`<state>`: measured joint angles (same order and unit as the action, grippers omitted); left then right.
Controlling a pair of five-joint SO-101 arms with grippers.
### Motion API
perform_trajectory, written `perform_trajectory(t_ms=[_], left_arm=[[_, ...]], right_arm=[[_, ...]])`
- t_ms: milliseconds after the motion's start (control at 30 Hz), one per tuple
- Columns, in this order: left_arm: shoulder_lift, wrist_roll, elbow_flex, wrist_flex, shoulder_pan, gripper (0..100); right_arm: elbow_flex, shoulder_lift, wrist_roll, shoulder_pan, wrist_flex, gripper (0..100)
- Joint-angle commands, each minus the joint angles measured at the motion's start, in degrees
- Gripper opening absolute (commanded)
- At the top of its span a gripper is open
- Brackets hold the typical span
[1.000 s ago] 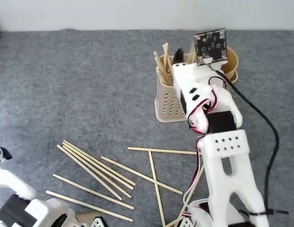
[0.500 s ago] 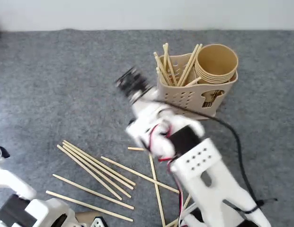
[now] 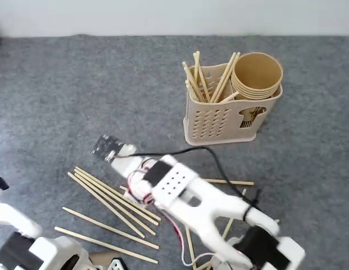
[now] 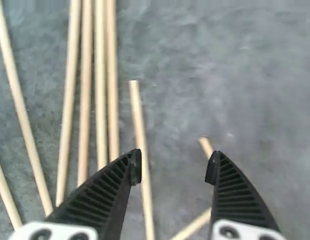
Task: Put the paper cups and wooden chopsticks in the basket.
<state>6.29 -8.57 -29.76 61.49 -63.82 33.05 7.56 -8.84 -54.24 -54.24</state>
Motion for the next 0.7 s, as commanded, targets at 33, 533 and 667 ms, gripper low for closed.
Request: perform_trajectory(t_ms=[33,533,667], left_arm=[[2.2,-0.4,0.2,-0.7,-0.4,25],[2.2,-0.4,0.2,-0.6,-0.4,25],[2.2,-0.4,0.2,-0.6,-0.4,25]], right_arm=[[-2.1,-2.3,2.2,-5.3,3.2,21.8],[-6.5,-13.3,5.3,-8.6,7.0,21.6],[-13.7,-19.9,5.1,-6.5,1.5,21.4]])
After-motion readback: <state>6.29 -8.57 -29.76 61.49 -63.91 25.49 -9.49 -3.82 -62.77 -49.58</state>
